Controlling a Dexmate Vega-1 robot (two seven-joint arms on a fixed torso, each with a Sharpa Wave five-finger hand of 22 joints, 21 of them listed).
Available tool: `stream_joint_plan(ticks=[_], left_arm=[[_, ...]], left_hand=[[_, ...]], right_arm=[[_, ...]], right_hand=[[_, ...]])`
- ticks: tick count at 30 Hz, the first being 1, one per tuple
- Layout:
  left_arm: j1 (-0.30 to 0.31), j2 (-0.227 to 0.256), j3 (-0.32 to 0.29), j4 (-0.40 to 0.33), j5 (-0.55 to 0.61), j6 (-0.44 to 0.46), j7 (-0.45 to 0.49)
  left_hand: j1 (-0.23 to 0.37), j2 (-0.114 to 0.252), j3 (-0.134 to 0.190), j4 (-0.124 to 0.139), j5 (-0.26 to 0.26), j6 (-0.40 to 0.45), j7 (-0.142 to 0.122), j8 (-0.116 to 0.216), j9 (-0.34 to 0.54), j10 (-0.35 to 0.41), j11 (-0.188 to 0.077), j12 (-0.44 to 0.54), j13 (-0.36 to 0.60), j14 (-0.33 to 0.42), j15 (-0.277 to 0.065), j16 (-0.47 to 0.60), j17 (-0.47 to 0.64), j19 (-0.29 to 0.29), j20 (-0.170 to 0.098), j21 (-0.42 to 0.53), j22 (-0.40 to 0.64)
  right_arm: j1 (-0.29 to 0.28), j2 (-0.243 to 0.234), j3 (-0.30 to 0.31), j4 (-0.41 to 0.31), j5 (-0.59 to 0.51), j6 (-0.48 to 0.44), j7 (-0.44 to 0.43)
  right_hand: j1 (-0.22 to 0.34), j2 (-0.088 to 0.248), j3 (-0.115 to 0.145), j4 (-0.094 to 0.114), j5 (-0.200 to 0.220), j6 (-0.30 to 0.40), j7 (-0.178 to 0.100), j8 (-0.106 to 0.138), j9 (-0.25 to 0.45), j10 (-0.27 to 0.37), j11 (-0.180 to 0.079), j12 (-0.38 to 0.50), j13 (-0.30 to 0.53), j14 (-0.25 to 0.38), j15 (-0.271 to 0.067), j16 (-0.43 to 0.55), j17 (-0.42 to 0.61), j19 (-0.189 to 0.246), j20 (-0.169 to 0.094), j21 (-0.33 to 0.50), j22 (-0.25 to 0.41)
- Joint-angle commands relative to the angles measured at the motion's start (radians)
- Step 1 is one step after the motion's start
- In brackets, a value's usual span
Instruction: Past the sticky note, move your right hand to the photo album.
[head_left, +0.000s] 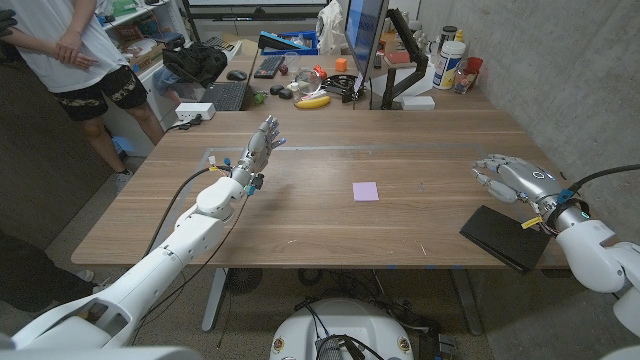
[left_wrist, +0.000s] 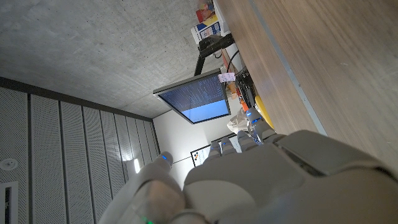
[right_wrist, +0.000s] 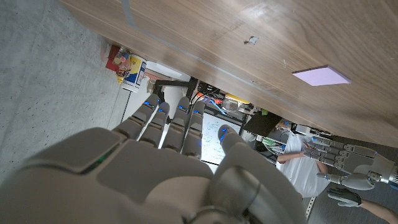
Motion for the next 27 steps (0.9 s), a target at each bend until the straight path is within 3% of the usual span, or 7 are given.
stream_joint_plan(ticks=[1, 27], left_arm=[[-0.006, 0.001, 0.001, 0.007, 0.0, 0.001, -0.006], [-0.008, 0.001, -0.001, 0.015, -0.004, -0.001, -0.014]], left_hand=[[0.004, 0.119, -0.004, -0.001, 0.007, -0.158, -0.002, 0.002, 0.003, -0.132, -0.004, 0.006, 0.004, -0.179, -0.051, 0.002, 0.002, -0.229, -0.071, 0.006, 0.001], [0.004, 0.119, -0.006, -0.001, 0.008, -0.157, -0.002, 0.002, 0.003, -0.132, -0.003, 0.006, 0.004, -0.178, -0.051, 0.002, 0.002, -0.23, -0.071, 0.006, 0.001]], right_arm=[[-0.006, -0.011, -0.013, 0.003, 0.009, -0.021, -0.01], [-0.019, -0.033, -0.038, 0.003, 0.021, -0.06, -0.012]], right_hand=[[0.011, 0.005, 0.006, -0.006, 0.007, 0.004, -0.004, 0.001, 0.002, 0.013, 0.003, 0.0, 0.003, 0.013, -0.053, -0.002, 0.001, 0.009, -0.062, -0.003, 0.003], [0.038, 0.017, 0.026, -0.027, 0.01, 0.005, -0.003, 0.0, 0.002, 0.017, 0.002, -0.003, 0.003, 0.02, -0.052, -0.004, 0.0, 0.016, -0.061, -0.006, 0.002]])
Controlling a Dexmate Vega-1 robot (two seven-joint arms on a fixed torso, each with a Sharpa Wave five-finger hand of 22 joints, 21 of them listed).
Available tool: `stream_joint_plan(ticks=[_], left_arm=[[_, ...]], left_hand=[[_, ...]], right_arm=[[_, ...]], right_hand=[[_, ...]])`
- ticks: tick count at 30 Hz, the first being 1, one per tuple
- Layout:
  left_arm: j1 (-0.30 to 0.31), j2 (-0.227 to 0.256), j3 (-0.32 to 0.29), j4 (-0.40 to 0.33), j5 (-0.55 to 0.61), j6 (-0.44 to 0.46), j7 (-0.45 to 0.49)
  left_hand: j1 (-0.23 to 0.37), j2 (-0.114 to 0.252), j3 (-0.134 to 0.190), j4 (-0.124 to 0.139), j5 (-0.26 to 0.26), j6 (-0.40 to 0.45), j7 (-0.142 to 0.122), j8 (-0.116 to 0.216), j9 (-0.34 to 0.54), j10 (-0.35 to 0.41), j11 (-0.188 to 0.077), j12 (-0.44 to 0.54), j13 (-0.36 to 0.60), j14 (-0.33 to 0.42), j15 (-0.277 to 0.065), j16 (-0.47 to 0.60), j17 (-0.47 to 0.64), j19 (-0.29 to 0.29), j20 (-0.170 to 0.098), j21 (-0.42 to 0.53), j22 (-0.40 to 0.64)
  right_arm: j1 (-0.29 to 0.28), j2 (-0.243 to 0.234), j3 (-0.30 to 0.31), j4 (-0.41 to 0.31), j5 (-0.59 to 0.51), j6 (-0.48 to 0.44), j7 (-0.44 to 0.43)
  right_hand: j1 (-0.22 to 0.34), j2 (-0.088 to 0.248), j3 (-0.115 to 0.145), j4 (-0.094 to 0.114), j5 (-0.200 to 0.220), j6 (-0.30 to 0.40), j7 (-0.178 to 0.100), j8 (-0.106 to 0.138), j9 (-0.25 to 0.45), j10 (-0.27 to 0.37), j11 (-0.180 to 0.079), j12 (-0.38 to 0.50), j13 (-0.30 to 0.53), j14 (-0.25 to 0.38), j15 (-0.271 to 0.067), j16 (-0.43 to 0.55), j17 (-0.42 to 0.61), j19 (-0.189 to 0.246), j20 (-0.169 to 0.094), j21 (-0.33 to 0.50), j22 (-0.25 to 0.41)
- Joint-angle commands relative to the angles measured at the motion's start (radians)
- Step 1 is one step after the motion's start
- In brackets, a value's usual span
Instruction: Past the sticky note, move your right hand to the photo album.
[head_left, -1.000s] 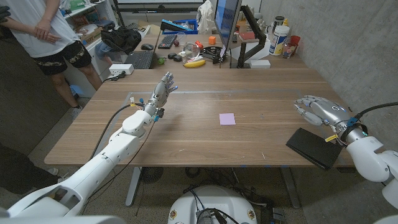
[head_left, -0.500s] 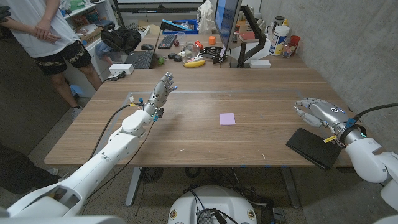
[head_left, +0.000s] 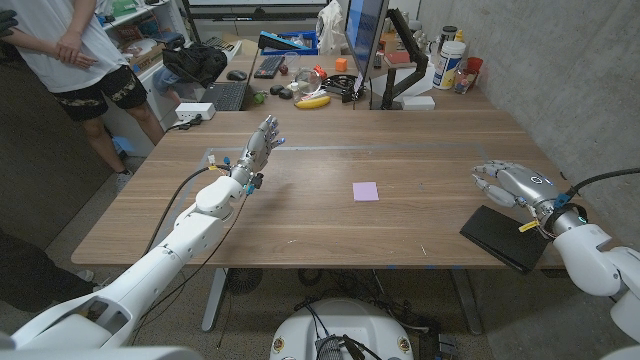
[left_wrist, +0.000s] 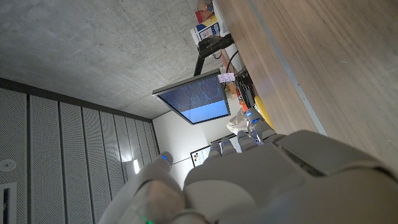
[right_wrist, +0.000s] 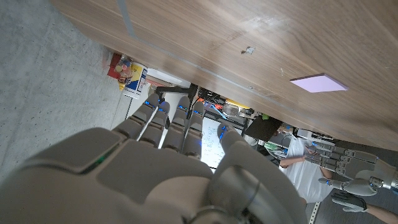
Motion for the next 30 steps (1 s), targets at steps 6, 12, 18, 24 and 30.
stream_joint_plan(ticks=[6, 12, 18, 24, 30], left_arm=[[0.001, 0.002, -0.001, 0.004, -0.004, -0.003, -0.006], [-0.001, 0.001, -0.001, 0.007, -0.006, -0.004, -0.008], [-0.004, 0.0, 0.0, 0.014, -0.006, -0.006, -0.012], [-0.006, -0.002, 0.001, 0.019, -0.006, -0.008, -0.014], [-0.006, -0.003, 0.001, 0.022, -0.008, -0.01, -0.017]], left_hand=[[0.004, 0.119, -0.006, -0.001, 0.008, -0.157, -0.002, 0.002, 0.003, -0.132, -0.003, 0.006, 0.004, -0.178, -0.051, 0.002, 0.002, -0.23, -0.07, 0.006, 0.001], [0.004, 0.119, -0.006, -0.001, 0.008, -0.157, -0.002, 0.002, 0.003, -0.132, -0.004, 0.006, 0.004, -0.178, -0.051, 0.002, 0.002, -0.231, -0.07, 0.006, 0.001], [0.004, 0.119, -0.006, -0.001, 0.008, -0.158, -0.002, 0.002, 0.003, -0.133, -0.003, 0.006, 0.004, -0.178, -0.05, 0.002, 0.002, -0.23, -0.07, 0.006, 0.001], [0.004, 0.119, -0.006, -0.001, 0.008, -0.158, -0.002, 0.002, 0.003, -0.133, -0.003, 0.006, 0.004, -0.178, -0.05, 0.002, 0.002, -0.231, -0.071, 0.006, 0.001], [0.004, 0.119, -0.007, -0.001, 0.009, -0.158, -0.002, 0.002, 0.003, -0.133, -0.004, 0.006, 0.004, -0.179, -0.051, 0.002, 0.002, -0.231, -0.071, 0.006, 0.001]], right_arm=[[-0.009, -0.016, -0.016, -0.003, 0.007, -0.028, 0.0], [-0.013, -0.018, -0.02, -0.003, 0.008, -0.038, -0.001], [-0.019, -0.019, -0.022, -0.004, 0.01, -0.049, -0.001], [-0.021, -0.023, -0.029, -0.007, 0.006, -0.063, 0.001], [-0.019, -0.031, -0.043, -0.014, 0.0, -0.086, 0.008]], right_hand=[[0.017, 0.009, 0.008, -0.011, 0.005, 0.006, -0.006, 0.0, 0.002, 0.012, -0.005, -0.004, 0.003, 0.013, -0.05, 0.0, 0.0, 0.009, -0.062, -0.003, 0.002], [0.022, 0.009, 0.011, -0.017, 0.004, 0.006, -0.004, 0.0, 0.002, 0.016, -0.002, -0.003, 0.003, 0.018, -0.05, 0.001, 0.0, 0.014, -0.059, -0.002, 0.002], [0.027, 0.009, 0.013, -0.022, 0.004, 0.006, -0.006, 0.0, 0.002, 0.017, -0.002, -0.004, 0.003, 0.022, -0.051, 0.002, -0.001, 0.016, -0.059, -0.002, 0.002], [0.034, 0.009, 0.017, -0.028, 0.003, 0.006, -0.006, -0.001, 0.002, 0.017, -0.001, -0.005, 0.003, 0.022, -0.051, 0.001, -0.001, 0.017, -0.059, -0.003, 0.002], [0.04, 0.009, 0.021, -0.035, 0.003, 0.006, -0.006, -0.001, 0.002, 0.019, -0.002, -0.005, 0.003, 0.025, -0.05, 0.001, -0.001, 0.018, -0.058, -0.004, 0.002]])
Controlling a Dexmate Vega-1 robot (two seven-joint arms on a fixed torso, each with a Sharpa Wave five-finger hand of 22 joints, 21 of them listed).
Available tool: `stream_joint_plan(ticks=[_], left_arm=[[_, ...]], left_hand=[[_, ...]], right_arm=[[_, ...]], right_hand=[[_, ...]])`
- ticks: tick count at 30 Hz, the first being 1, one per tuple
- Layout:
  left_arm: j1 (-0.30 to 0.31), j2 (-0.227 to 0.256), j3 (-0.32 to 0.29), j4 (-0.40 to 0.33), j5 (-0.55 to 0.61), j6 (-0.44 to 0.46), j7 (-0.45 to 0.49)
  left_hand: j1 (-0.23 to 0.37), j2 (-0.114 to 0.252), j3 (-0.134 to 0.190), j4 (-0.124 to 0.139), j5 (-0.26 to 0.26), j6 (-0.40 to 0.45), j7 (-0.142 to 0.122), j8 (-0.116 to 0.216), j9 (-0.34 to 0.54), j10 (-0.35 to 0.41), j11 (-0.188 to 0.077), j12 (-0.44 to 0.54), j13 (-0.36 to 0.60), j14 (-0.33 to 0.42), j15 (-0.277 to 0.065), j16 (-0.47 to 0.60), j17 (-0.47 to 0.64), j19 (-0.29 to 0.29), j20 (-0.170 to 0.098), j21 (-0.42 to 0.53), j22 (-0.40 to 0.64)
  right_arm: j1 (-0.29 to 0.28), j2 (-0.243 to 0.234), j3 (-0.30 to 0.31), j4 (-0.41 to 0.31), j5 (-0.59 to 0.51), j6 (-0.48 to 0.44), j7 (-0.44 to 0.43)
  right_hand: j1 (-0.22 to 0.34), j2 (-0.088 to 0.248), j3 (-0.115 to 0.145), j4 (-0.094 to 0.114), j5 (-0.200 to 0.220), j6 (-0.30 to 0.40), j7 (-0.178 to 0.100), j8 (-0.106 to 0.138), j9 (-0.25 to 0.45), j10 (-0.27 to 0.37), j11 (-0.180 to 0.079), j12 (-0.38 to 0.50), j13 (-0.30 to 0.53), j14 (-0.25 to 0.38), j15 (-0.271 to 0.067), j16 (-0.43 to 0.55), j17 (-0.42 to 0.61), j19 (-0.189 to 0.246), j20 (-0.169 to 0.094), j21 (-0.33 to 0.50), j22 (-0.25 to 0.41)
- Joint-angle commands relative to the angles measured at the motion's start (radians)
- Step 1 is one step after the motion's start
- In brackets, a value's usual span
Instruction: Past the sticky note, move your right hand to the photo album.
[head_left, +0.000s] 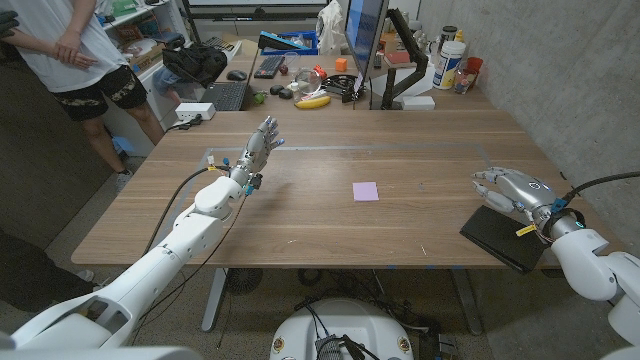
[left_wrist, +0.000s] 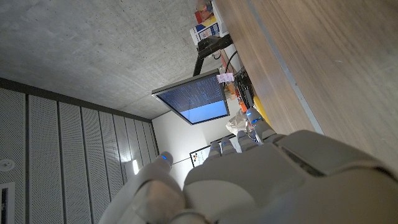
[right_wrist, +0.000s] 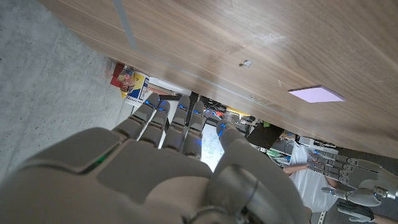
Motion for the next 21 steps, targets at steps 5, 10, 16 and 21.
stream_joint_plan(ticks=[5, 10, 16, 21], left_arm=[[-0.003, -0.002, 0.0, 0.01, -0.004, -0.005, -0.008], [-0.002, -0.001, -0.001, 0.011, -0.004, -0.007, -0.01], [-0.001, 0.003, -0.002, 0.011, -0.006, -0.006, -0.014], [0.001, 0.008, -0.004, 0.012, -0.009, -0.002, -0.017]], left_hand=[[0.004, 0.119, -0.003, 0.003, 0.009, -0.158, -0.003, 0.002, 0.003, -0.133, -0.003, 0.006, 0.004, -0.179, -0.05, 0.002, 0.002, -0.231, -0.071, 0.006, 0.001], [0.004, 0.119, -0.003, 0.003, 0.009, -0.157, -0.002, 0.002, 0.003, -0.131, -0.003, 0.007, 0.004, -0.178, -0.05, 0.002, 0.002, -0.23, -0.071, 0.007, 0.001], [0.004, 0.119, -0.003, 0.003, 0.009, -0.157, -0.003, 0.002, 0.003, -0.133, -0.004, 0.006, 0.004, -0.179, -0.051, 0.002, 0.002, -0.231, -0.071, 0.006, 0.001], [0.004, 0.119, -0.003, 0.003, 0.009, -0.158, -0.003, 0.002, 0.003, -0.134, -0.004, 0.006, 0.004, -0.179, -0.051, 0.002, 0.002, -0.231, -0.071, 0.006, 0.001]], right_arm=[[-0.001, -0.017, -0.025, -0.01, -0.007, -0.046, 0.008], [-0.001, -0.023, -0.03, -0.012, -0.007, -0.056, 0.008], [0.001, -0.032, -0.042, -0.014, -0.01, -0.074, 0.014], [0.007, -0.038, -0.058, -0.012, -0.007, -0.086, 0.013]], right_hand=[[0.012, 0.007, 0.005, -0.014, 0.002, 0.006, -0.006, -0.001, 0.002, 0.011, 0.0, -0.005, 0.003, 0.013, -0.048, 0.001, -0.001, 0.009, -0.054, -0.004, 0.002], [0.015, 0.006, 0.006, -0.019, 0.001, 0.006, -0.007, -0.001, 0.002, 0.011, -0.001, -0.005, 0.003, 0.014, -0.049, 0.001, -0.001, 0.01, -0.054, -0.005, 0.002], [0.019, 0.003, 0.006, -0.024, 0.0, 0.01, -0.007, 0.0, 0.002, 0.016, -0.001, -0.004, 0.003, 0.016, -0.048, 0.001, -0.001, 0.011, -0.053, -0.006, 0.002], [0.021, 0.001, 0.006, -0.027, -0.001, 0.012, -0.007, 0.0, 0.002, 0.017, -0.001, -0.005, 0.003, 0.016, -0.049, 0.0, 0.0, 0.01, -0.052, -0.007, 0.002]])
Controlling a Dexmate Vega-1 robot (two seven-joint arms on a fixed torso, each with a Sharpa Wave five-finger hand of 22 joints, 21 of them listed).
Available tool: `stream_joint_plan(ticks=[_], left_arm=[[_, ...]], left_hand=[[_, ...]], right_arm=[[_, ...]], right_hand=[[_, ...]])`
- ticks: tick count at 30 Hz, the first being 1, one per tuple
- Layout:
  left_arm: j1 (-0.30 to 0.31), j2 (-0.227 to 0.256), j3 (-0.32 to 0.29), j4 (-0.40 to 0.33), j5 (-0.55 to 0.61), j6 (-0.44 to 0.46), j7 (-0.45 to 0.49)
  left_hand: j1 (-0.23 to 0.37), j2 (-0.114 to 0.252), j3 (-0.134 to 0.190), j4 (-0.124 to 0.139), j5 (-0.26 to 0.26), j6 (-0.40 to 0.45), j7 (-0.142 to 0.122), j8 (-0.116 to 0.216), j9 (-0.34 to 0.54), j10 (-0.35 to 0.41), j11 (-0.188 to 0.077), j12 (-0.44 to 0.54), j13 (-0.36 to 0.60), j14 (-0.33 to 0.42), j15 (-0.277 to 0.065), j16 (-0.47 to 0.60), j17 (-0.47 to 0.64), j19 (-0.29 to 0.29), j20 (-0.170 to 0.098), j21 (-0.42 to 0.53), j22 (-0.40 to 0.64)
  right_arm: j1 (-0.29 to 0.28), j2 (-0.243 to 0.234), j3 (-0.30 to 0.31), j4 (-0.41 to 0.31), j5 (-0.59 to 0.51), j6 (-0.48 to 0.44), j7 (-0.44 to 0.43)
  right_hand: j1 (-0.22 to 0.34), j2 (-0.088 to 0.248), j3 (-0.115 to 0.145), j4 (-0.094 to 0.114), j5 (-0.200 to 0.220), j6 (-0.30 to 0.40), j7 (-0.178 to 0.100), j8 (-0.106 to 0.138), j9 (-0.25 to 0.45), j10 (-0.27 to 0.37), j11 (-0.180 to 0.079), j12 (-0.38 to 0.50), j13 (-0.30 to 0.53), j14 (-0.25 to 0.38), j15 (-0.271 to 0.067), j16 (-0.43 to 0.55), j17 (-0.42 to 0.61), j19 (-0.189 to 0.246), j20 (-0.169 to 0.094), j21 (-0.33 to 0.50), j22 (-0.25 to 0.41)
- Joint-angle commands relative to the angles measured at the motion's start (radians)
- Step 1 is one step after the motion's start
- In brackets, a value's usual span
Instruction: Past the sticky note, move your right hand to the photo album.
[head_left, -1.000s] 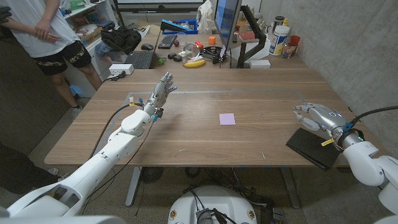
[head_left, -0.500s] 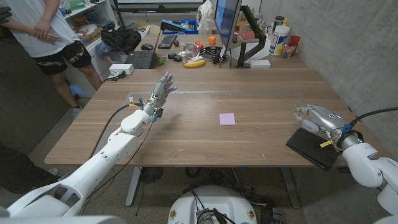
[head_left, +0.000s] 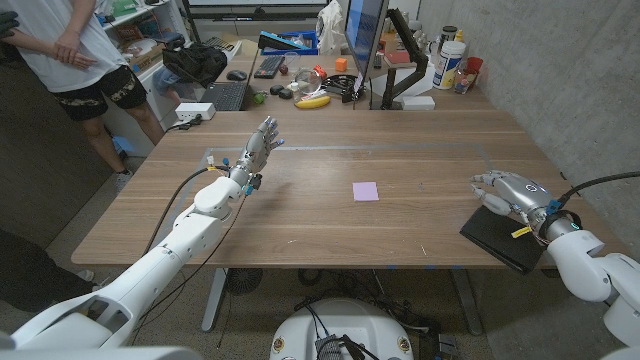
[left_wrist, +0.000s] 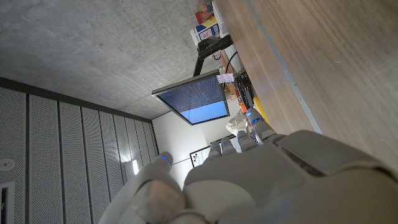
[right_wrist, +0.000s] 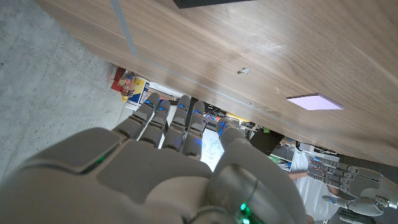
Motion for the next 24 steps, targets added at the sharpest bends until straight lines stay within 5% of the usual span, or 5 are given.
stream_joint_plan(ticks=[1, 24], left_arm=[[0.004, 0.009, -0.004, 0.002, -0.005, 0.003, -0.008], [-0.024, -0.006, 0.012, 0.033, -0.001, 0.005, -0.029]], left_hand=[[0.004, 0.119, -0.003, 0.003, 0.004, -0.157, -0.002, 0.002, 0.003, -0.134, -0.004, 0.006, 0.004, -0.179, -0.051, 0.002, 0.002, -0.232, -0.07, 0.006, 0.001], [0.004, 0.119, -0.004, 0.003, 0.005, -0.158, -0.001, 0.002, 0.003, -0.133, -0.003, 0.006, 0.004, -0.179, -0.051, 0.002, 0.002, -0.231, -0.071, 0.007, 0.001]], right_arm=[[0.01, -0.018, -0.032, -0.001, -0.001, -0.031, 0.003], [-0.02, -0.042, -0.025, -0.019, -0.001, -0.086, 0.006]], right_hand=[[0.014, 0.001, 0.002, -0.01, -0.001, 0.008, -0.004, 0.0, 0.002, 0.008, 0.0, -0.005, 0.003, 0.005, -0.049, 0.0, 0.0, 0.006, -0.056, -0.003, 0.002], [0.023, 0.0, 0.003, -0.021, -0.004, 0.009, -0.004, 0.0, 0.002, 0.009, 0.002, -0.007, 0.003, 0.006, -0.048, 0.0, 0.0, 0.009, -0.055, -0.006, 0.003]])
